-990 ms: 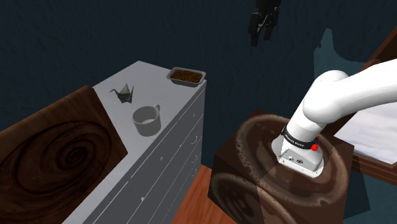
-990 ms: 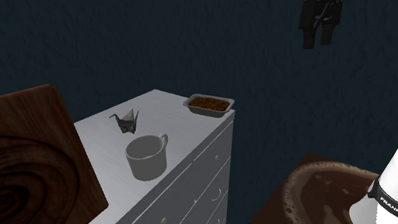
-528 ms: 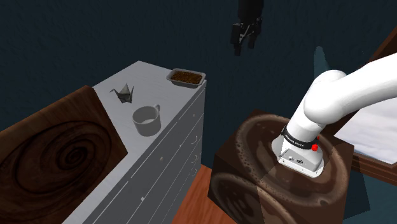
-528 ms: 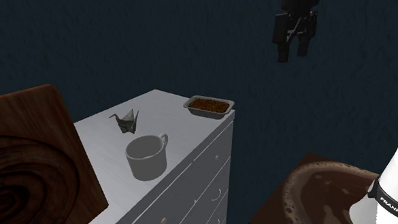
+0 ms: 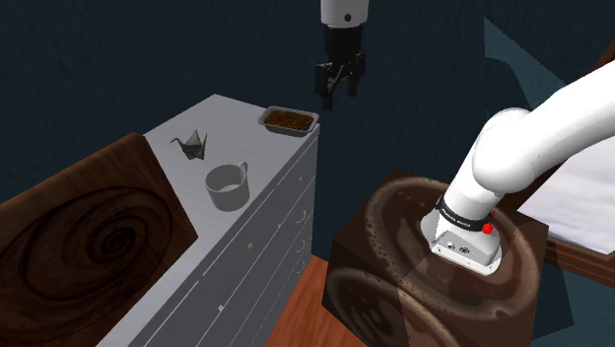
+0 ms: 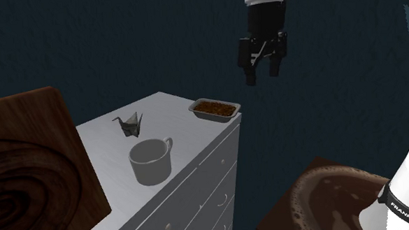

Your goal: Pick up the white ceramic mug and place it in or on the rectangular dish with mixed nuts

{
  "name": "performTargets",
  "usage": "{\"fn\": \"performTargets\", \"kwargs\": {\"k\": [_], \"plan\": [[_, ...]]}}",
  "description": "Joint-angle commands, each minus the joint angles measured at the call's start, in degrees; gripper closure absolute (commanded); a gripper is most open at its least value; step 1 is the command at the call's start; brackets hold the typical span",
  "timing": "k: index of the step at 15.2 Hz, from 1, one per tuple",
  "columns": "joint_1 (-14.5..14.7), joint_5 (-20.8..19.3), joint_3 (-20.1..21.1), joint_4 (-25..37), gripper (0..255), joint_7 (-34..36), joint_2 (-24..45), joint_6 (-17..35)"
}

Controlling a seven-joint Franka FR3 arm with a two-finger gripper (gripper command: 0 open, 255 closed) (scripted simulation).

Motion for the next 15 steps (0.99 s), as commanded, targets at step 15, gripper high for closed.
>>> {"fn": "performTargets", "kwargs": {"k": [15], "plan": [[3.32, -8.0, 14.08, 16.27, 0, 18.1, 30.64, 15.0]]}}
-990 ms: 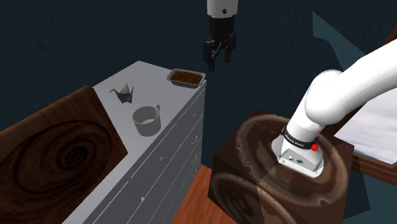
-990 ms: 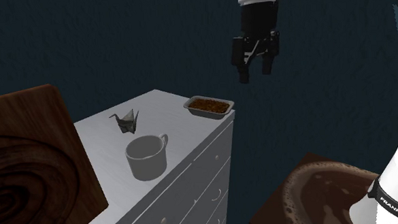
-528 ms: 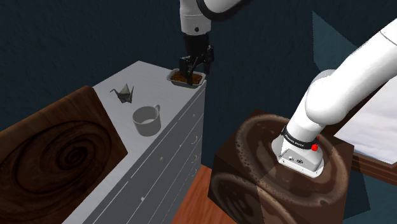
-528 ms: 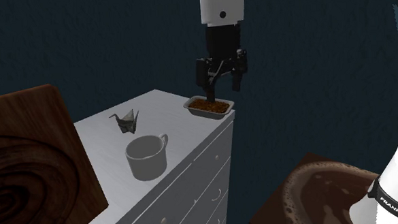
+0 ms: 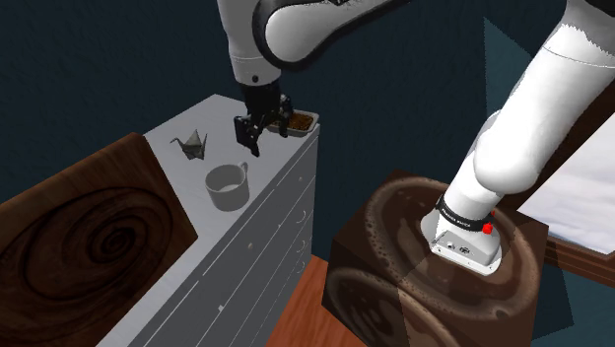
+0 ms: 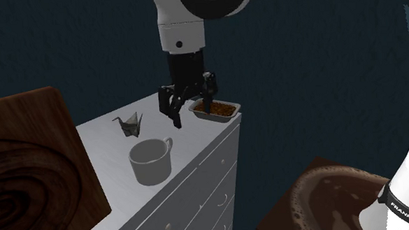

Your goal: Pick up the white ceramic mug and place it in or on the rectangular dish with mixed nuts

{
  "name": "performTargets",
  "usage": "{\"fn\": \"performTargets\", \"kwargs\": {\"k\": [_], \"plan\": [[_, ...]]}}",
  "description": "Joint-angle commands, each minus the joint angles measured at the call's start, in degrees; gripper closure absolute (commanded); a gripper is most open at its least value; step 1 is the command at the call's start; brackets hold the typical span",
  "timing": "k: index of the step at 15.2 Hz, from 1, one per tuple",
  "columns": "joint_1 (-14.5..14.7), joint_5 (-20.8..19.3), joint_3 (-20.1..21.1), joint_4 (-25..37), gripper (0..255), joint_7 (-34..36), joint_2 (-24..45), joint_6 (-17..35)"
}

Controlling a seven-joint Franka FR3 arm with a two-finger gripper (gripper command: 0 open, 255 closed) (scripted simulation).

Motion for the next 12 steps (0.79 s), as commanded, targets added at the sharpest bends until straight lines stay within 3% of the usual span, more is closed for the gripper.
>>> {"fn": "performTargets", "kwargs": {"k": [1, 6, 12], "plan": [[0.96, -2.42, 1.25, 3.06, 0, 2.96, 4.5, 1.04], [4.78, -9.34, 2.37, 12.65, 0, 9.36, 16.24, 1.62], [11.81, -16.67, 1.18, 27.46, 0, 14.67, 30.54, -0.51]]}}
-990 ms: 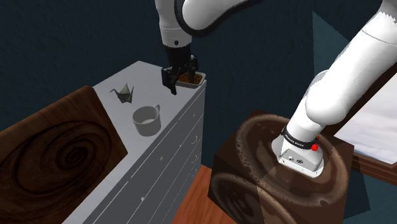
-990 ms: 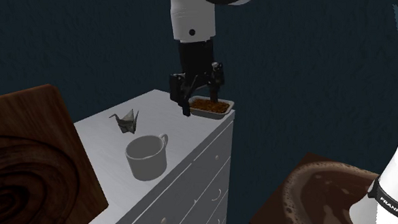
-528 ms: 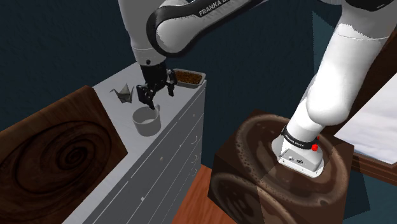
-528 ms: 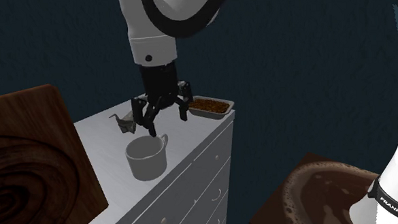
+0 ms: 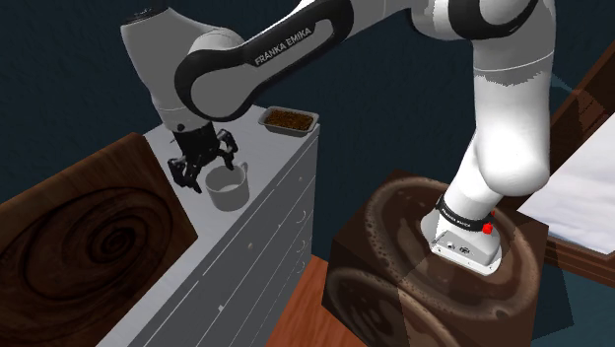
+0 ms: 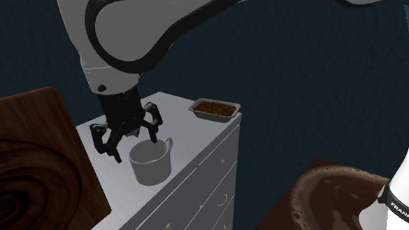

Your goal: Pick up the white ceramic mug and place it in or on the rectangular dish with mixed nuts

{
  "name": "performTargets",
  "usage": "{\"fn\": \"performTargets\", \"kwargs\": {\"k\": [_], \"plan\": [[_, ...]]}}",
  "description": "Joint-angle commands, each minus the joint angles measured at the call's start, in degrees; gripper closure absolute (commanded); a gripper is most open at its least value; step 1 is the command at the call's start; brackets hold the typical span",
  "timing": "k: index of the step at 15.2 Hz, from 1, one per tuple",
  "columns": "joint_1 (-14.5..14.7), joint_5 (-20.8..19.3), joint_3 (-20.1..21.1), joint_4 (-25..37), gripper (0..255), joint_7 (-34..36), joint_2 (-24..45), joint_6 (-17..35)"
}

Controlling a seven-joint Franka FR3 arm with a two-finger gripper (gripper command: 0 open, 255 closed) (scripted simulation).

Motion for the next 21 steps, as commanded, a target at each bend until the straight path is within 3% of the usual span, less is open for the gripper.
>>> {"fn": "performTargets", "kwargs": {"k": [1, 9, 16, 17, 21], "plan": [[2.21, -1.82, -0.46, 3.92, 0, 1.42, 3.83, -0.43], [2.29, -2.99, -1.23, 0.76, 0, 2.21, 5.71, 4.39], [2.28, -2.98, -1.23, 0.76, 0, 2.2, 5.7, 4.39], [2.28, -2.98, -1.23, 0.76, 255, 2.2, 5.7, 4.39], [2.28, -2.98, -1.23, 0.76, 255, 2.2, 5.7, 4.39]]}}
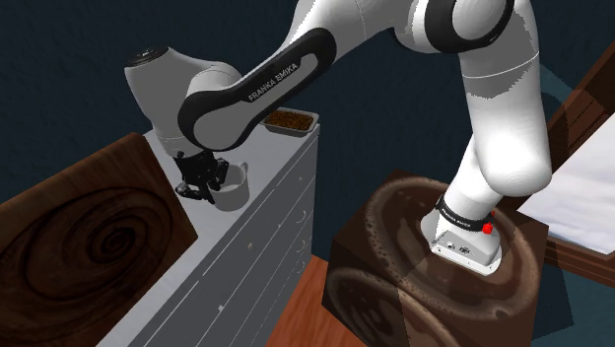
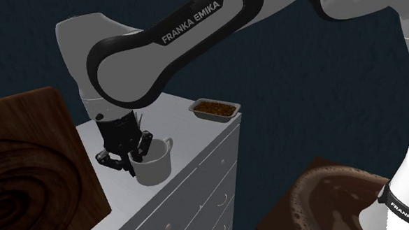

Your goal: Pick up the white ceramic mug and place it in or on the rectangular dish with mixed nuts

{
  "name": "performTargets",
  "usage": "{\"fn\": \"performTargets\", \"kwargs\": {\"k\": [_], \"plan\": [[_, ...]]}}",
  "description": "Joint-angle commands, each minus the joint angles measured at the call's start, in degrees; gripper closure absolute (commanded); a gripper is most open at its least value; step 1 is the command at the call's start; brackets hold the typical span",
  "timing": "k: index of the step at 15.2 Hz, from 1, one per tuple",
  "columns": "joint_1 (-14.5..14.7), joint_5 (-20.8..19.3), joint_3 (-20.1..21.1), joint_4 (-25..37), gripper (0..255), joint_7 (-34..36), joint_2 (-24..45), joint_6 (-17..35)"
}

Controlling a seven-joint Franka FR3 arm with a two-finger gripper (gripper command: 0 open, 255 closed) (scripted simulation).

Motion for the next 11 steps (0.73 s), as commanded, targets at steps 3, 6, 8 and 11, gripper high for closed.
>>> {"fn": "performTargets", "kwargs": {"k": [3, 6, 8, 11], "plan": [[0.0, 0.0, -0.01, 0.01, 255, 0.0, 0.02, -0.01], [-0.05, 0.18, 0.11, 0.28, 255, -0.12, -0.32, -0.58], [-0.14, 0.55, 0.32, 0.92, 255, -0.37, -0.95, -1.78], [-0.23, 1.06, 0.61, 1.98, 255, -0.72, -1.82, -3.61]]}}
